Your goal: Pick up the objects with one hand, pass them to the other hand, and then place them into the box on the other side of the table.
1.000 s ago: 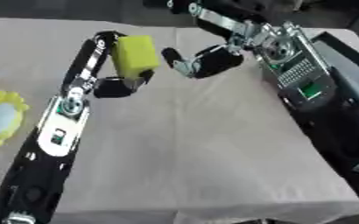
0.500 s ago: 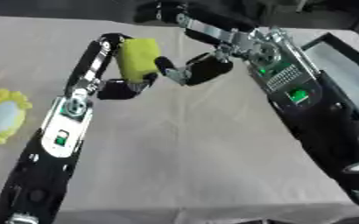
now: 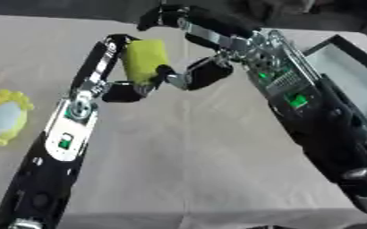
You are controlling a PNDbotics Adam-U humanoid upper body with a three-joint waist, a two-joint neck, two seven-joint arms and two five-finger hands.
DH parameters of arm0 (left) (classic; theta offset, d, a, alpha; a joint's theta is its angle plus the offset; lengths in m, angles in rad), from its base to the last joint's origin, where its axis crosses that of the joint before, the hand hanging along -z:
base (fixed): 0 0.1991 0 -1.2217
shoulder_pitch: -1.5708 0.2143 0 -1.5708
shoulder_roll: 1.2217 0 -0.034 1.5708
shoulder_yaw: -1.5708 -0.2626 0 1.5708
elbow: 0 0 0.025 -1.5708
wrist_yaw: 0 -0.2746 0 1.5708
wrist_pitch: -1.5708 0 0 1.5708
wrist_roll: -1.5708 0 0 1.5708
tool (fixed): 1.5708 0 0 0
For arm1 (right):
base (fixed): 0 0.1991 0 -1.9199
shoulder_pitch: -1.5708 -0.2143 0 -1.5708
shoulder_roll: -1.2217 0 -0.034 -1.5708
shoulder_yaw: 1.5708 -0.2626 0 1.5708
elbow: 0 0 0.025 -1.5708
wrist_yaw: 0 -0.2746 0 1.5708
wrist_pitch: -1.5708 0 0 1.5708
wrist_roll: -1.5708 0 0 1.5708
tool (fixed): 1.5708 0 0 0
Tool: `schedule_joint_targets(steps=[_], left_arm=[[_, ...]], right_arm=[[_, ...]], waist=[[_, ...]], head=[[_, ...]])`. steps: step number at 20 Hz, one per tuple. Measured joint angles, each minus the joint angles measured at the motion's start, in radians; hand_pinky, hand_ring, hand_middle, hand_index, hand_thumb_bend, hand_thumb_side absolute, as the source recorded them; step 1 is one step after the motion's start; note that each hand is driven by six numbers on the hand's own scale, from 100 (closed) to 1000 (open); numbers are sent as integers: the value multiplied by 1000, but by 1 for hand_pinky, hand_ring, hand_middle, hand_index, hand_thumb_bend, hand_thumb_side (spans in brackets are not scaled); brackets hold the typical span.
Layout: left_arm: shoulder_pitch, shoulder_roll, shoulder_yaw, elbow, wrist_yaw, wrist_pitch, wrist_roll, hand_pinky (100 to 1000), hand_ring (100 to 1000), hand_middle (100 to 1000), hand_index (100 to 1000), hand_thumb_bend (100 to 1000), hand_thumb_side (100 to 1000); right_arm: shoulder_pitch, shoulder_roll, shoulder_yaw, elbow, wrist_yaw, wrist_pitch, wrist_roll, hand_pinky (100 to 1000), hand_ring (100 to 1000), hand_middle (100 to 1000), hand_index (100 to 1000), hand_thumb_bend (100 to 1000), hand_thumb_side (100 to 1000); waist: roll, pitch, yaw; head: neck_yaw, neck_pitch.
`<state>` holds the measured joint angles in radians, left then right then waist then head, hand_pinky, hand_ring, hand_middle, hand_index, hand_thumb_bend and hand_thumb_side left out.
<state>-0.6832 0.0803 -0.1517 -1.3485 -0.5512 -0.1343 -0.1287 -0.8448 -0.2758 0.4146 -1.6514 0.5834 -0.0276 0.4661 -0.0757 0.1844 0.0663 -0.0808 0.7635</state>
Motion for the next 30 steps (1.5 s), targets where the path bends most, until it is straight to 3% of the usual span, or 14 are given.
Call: schedule_joint_targets(steps=[11,13,16,30], left_arm=[[8,0,-5,-5,5,-6,-9,595,431,426,522,100,131],[8,0,-5,-6,5,-6,-9,593,430,427,522,100,168],[8,0,-5,-7,5,-5,-9,591,427,425,521,100,141],[13,-10,1,-12,15,-10,15,573,405,401,516,100,204]], right_arm=[[1,7,2,19,65,-33,-1,938,935,908,905,289,159],[1,7,5,23,70,-38,5,937,938,910,910,288,164],[1,6,7,24,72,-42,11,932,937,907,910,308,186],[-31,8,18,83,122,-7,-31,924,931,898,912,324,175]], waist=[[-9,0,-10],[-11,0,-11],[-12,-2,-13],[-18,-9,-17]], head=[[-4,0],[-4,0],[-4,0],[0,0]])
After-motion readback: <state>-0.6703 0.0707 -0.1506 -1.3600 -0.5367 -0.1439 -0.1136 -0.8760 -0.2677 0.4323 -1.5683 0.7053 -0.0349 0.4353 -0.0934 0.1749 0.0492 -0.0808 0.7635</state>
